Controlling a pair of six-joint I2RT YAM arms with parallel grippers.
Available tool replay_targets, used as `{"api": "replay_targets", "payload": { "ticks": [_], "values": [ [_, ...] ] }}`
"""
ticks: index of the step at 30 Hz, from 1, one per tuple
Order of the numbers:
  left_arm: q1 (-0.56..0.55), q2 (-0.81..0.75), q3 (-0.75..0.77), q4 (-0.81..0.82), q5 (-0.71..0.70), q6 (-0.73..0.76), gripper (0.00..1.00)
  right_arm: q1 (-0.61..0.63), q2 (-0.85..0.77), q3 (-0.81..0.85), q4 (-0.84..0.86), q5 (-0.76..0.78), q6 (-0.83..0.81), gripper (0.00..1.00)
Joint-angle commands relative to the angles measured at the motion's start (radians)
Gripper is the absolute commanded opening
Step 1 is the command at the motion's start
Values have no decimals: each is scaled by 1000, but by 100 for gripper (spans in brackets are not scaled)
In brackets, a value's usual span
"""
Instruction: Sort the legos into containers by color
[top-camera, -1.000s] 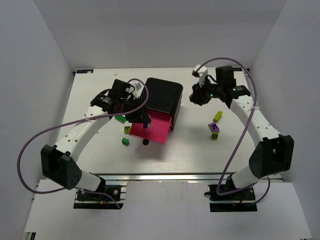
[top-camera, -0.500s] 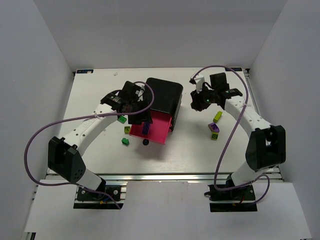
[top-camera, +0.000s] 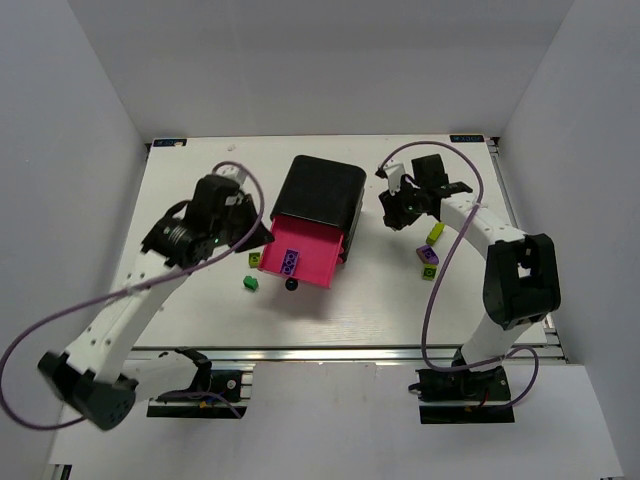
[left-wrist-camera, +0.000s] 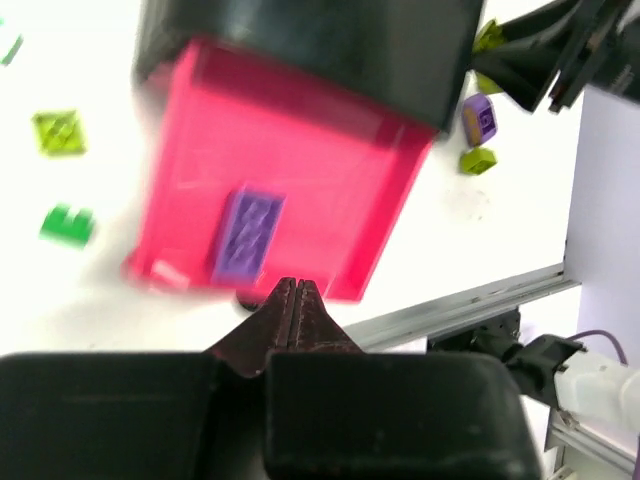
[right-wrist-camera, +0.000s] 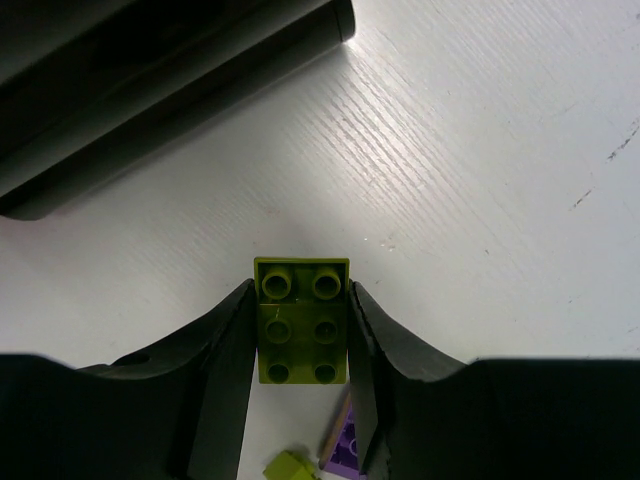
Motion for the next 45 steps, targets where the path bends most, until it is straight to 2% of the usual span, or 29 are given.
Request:
{"api": "replay_targets", "payload": {
  "ticks": [1, 3, 4, 6, 9, 12, 13, 14, 16, 18, 21, 26, 30, 33, 34, 36, 41, 45],
  "values": [
    [8, -147, -164, -45, -42, -107, 0, -3, 66, -6, 35, 74, -6, 0],
    [8, -192, -233, -28, -12, -130, 2, -6, 99, 4, 23, 89, -5, 4],
    [8, -236, -297, -19, 19, -145, 11, 12, 119, 5, 27, 103, -3, 9],
    [8, -281, -353, 11, 36, -147, 22, -8, 145, 5, 47, 112, -5, 12],
    [8, -348, -430, 30, 31, -159, 29, -5, 191, 27, 52, 125, -5, 16],
    [8, -368, -468, 39, 48, -159, 33, -5, 220, 47, 56, 140, -5, 34],
    [8, -368, -474, 41, 53, -155, 34, -8, 222, 50, 59, 142, -8, 54],
    [8, -368, -479, 45, 60, -152, 35, -6, 223, 56, 53, 140, -15, 61],
    [8, -373, -500, 70, 73, -141, 45, -9, 214, 68, 33, 136, -20, 69],
    [8, -379, -529, 90, 94, -139, 50, -12, 174, 65, 17, 132, -26, 70],
    [8, -396, -572, 123, 117, -143, 50, -25, 90, 30, -5, 132, -20, 68],
    [8, -399, -593, 143, 116, -136, 50, -63, -50, -70, -28, 166, 20, 47],
    [8, -381, -597, 151, 120, -115, 50, -95, -123, -117, -80, 191, 49, 42],
    [8, -361, -596, 156, 128, -95, 50, -103, -139, -145, -103, 209, 58, 46],
    [8, -356, -596, 162, 131, -90, 51, -108, -133, -144, -115, 209, 55, 59],
    [8, -345, -596, 168, 131, -80, 51, -115, -121, -147, -134, 214, 60, 72],
    [8, -326, -597, 183, 129, -67, 52, -134, -92, -160, -109, 234, 60, 71],
    [8, -321, -600, 193, 128, -70, 52, -149, -26, -147, -119, 241, 67, 67]
  ]
}}
